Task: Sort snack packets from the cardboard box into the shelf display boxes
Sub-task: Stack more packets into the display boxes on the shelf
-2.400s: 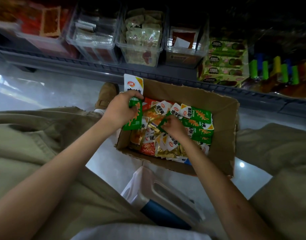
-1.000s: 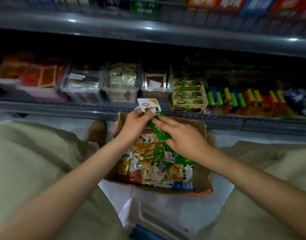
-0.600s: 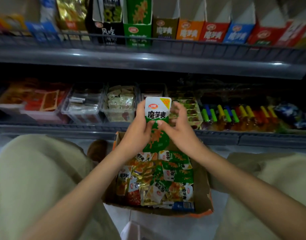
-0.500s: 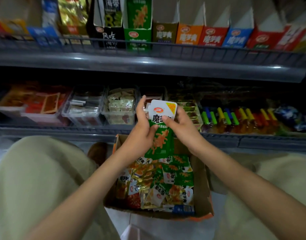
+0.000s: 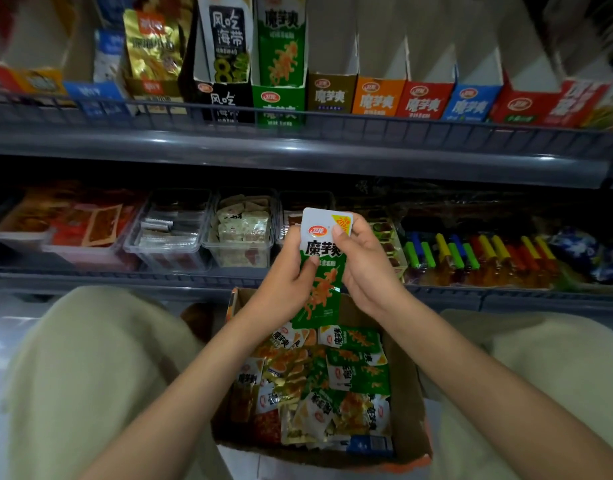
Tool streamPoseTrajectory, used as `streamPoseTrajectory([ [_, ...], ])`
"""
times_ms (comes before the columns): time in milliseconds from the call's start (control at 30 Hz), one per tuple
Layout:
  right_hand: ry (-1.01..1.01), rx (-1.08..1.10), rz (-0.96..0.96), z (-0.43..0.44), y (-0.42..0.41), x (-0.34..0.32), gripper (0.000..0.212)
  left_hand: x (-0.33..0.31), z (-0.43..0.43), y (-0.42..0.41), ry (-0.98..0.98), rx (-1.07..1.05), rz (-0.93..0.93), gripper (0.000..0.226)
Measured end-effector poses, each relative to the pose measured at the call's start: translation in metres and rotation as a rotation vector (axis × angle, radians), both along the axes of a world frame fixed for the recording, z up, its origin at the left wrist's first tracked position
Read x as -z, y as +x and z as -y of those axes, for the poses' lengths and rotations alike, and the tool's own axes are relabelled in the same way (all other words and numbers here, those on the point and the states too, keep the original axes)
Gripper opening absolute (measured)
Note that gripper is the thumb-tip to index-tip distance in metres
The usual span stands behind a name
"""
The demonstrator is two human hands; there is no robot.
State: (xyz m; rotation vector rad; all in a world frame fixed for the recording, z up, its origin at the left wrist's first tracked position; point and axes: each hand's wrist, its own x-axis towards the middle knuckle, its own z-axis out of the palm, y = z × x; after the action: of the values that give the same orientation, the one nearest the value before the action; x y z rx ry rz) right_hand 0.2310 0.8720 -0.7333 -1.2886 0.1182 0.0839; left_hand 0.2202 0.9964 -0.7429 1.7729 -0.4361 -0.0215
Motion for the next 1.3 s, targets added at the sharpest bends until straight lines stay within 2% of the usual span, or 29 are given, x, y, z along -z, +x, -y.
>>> streamPoseTrajectory([
  [167, 0.007, 0.032, 0.008, -0.006, -0.001, -0.006, 0.016, 0.001, 0.008, -0.001, -0.027, -0.102, 0.061, 0.02],
  [367, 0.039, 0.09, -0.017, -0.012, 0.0, -0.01, 0.019, 0.001, 0.009, 0.001, -0.038, -0.175, 0.05, 0.027],
  [533, 0.04, 0.042, 0.02, -0.014, 0.008, -0.021, 0.019, -0.006, 0.006, 0.006, -0.056, -0.219, 0.089, 0.031],
  [633, -0.162, -0.042, 0.17, -0.01, 0.022, -0.039, 0.015, -0.023, 0.001, 0.02, -0.038, -0.256, 0.16, 0.028],
  [733, -0.373, -0.098, 0.328, -0.001, 0.039, -0.062, 0.021, -0.046, -0.004, 0.043, 0.016, -0.285, 0.316, 0.019],
  [800, -0.402, -0.125, 0.371, 0.003, 0.048, -0.074, 0.024, -0.06, -0.005, 0.06, 0.06, -0.313, 0.434, 0.017],
  [900, -0.341, -0.078, 0.437, 0.005, 0.056, -0.084, 0.033, -0.072, -0.002, 0.083, 0.149, -0.316, 0.598, 0.033],
  [967, -0.321, -0.041, 0.469, 0.005, 0.06, -0.088, 0.034, -0.076, 0.0, 0.093, 0.168, -0.303, 0.679, 0.035],
  [1067, -0.489, -0.069, 0.578, 0.006, 0.075, -0.091, 0.028, -0.085, -0.002, 0.104, 0.16, -0.291, 0.707, 0.033],
  [1167, -0.61, -0.072, 0.717, 0.001, 0.094, -0.106, 0.027, -0.1, -0.016, 0.12, 0.246, -0.332, 0.778, 0.039],
  [1233, -0.593, -0.038, 0.811, -0.005, 0.108, -0.122, 0.027, -0.104, -0.029, 0.132, 0.261, -0.435, 0.841, 0.04],
  [1300, -0.507, 0.031, 0.885, -0.009, 0.125, -0.138, 0.024, -0.103, -0.04, 0.141, 0.224, -0.53, 0.797, 0.042],
])
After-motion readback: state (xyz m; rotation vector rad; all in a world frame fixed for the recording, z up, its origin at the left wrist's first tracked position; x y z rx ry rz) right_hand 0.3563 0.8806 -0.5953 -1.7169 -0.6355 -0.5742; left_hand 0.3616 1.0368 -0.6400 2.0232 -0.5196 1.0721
